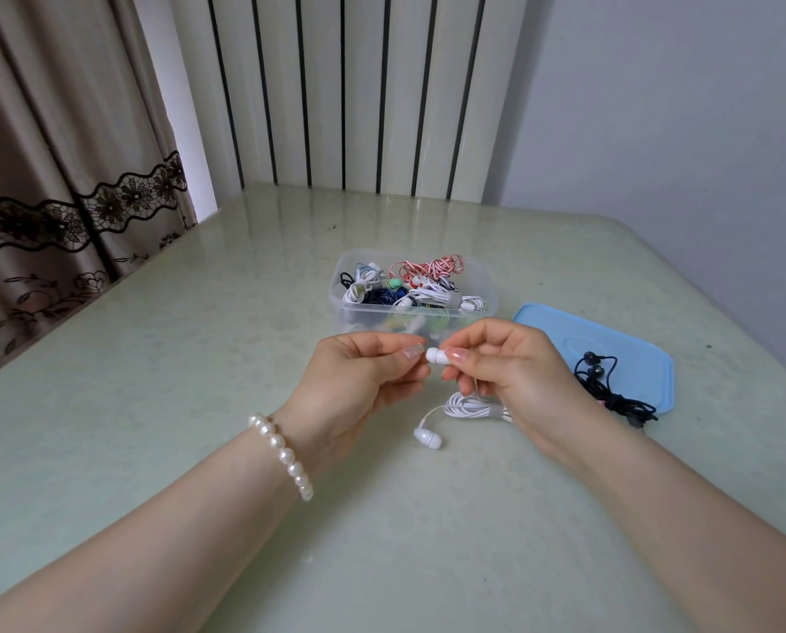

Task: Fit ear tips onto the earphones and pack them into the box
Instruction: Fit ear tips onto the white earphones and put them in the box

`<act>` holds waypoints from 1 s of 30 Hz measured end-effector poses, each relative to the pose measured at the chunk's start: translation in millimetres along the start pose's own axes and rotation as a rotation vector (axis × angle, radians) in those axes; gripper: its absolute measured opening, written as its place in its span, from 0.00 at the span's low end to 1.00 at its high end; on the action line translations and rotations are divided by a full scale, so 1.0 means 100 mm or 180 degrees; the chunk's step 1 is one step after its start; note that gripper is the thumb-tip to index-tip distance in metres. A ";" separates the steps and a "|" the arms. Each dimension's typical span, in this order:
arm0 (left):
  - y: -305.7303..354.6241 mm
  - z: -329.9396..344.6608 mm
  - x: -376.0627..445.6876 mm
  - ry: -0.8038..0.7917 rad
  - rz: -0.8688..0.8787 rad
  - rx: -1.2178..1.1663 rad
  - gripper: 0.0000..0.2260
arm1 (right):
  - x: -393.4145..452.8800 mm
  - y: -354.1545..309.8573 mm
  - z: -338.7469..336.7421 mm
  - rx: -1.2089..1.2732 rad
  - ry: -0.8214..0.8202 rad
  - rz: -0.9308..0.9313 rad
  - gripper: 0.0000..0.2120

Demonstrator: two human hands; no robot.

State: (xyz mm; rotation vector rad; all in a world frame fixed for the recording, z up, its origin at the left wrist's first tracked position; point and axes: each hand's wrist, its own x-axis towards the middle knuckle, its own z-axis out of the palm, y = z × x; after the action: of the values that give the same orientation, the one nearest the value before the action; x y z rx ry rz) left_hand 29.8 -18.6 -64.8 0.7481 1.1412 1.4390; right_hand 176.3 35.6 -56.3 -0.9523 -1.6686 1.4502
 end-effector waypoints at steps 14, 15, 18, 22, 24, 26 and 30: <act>0.02 0.01 -0.02 -0.0174 0.0056 0.0199 0.05 | 0.00 -0.05 -0.06 -0.0102 -0.0199 -0.0070 0.06; 0.04 0.00 -0.01 -0.0154 0.0105 0.0287 0.05 | 0.00 -0.06 -0.08 -0.0234 -0.0193 -0.0148 0.06; 0.09 -0.04 0.01 -0.0025 0.0288 0.0738 0.03 | 0.03 -0.03 -0.17 -0.1011 -0.0112 -0.0390 0.09; 0.22 -0.13 0.03 0.0048 0.0418 0.1083 0.05 | 0.07 0.03 -0.27 -0.1592 0.0094 -0.0411 0.07; 0.29 -0.18 0.04 0.0082 0.0431 0.1147 0.06 | 0.07 0.02 -0.30 -0.1773 0.0095 -0.0369 0.06; 0.34 -0.25 0.07 0.0130 0.0432 0.1165 0.06 | 0.06 0.00 -0.31 -0.1948 -0.0104 -0.0164 0.05; 0.41 -0.36 0.10 0.0084 0.0384 0.1578 0.06 | 0.05 0.02 -0.32 -0.2787 -0.0383 0.0110 0.15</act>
State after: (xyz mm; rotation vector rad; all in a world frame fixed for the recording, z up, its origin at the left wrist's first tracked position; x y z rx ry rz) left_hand -19.9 -14.8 -39.9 1.1595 1.5190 1.2752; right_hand 202.0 54.6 -54.8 -1.3548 -2.4465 0.7638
